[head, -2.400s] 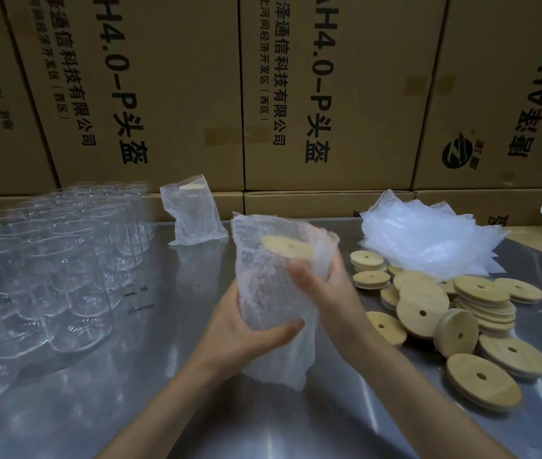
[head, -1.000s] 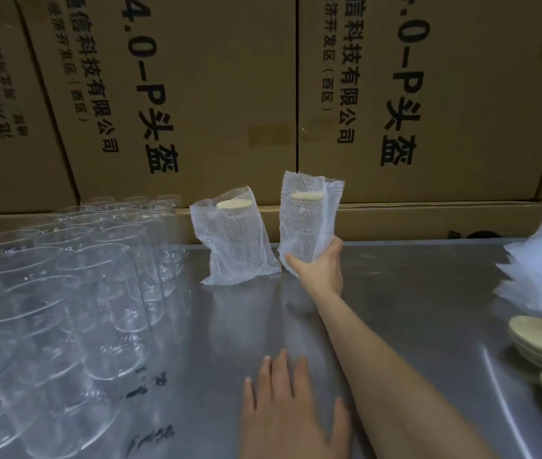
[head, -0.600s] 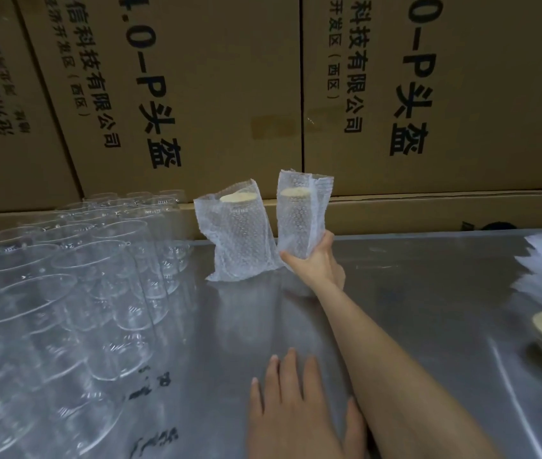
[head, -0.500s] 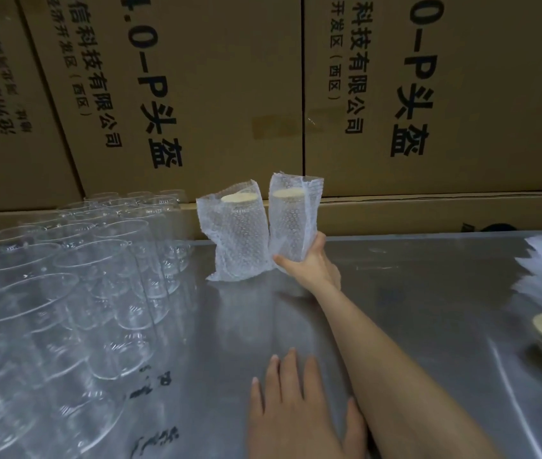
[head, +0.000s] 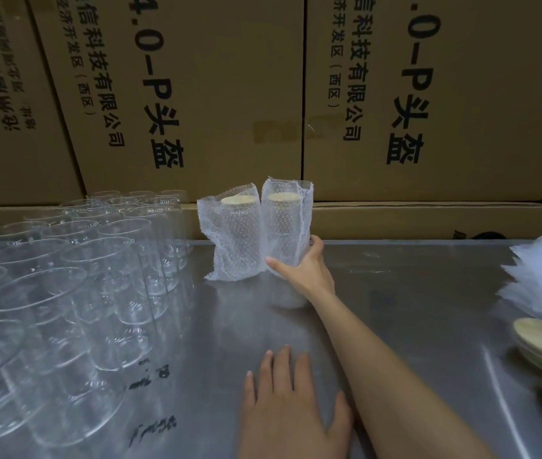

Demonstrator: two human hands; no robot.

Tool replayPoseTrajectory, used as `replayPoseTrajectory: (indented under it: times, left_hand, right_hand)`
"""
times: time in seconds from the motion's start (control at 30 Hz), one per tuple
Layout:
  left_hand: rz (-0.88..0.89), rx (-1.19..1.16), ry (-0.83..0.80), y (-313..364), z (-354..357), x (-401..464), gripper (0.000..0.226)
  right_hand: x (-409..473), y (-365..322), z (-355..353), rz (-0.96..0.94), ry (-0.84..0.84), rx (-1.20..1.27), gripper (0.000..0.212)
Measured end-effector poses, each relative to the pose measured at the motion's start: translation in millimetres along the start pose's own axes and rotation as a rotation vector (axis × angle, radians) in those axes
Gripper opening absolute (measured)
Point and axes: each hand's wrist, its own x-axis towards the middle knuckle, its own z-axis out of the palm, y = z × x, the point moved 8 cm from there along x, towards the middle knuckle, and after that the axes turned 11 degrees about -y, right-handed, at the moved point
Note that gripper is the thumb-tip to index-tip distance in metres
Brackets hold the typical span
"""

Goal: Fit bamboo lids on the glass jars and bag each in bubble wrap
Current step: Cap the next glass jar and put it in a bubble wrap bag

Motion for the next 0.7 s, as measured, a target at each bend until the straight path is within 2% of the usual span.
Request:
replayPoseTrajectory:
  times: [0.13,0.23,0.43,0.53,0.7]
  left_hand:
    - [-0.001,-0.036,-0.086,-1,7,-1,0.082]
    - [0.007,-0.064,-0.155,-5,18,-2,0.067]
    - [0.037,-0.084,-0.07,1,2,-8,0.044]
    - [0.059,-0.072,0.019,8,-11,-18,0.029]
    - [0.092,-0.048,0.111,20,-23,-49,0.021]
  right_hand:
    - [-24,2,-6,-0.016,0.035,0.044,0.113]
    - [-53,5,-13,-0.008,0.05,0.067,0.105]
    - [-132,9,-29,-0.006,0.058,0.028,0.08]
    - [-171,9,-37,0.01,0.046,-0.017,0.06]
    - [-235,4,-40,-0.003,-0.055,-0.143,0.008]
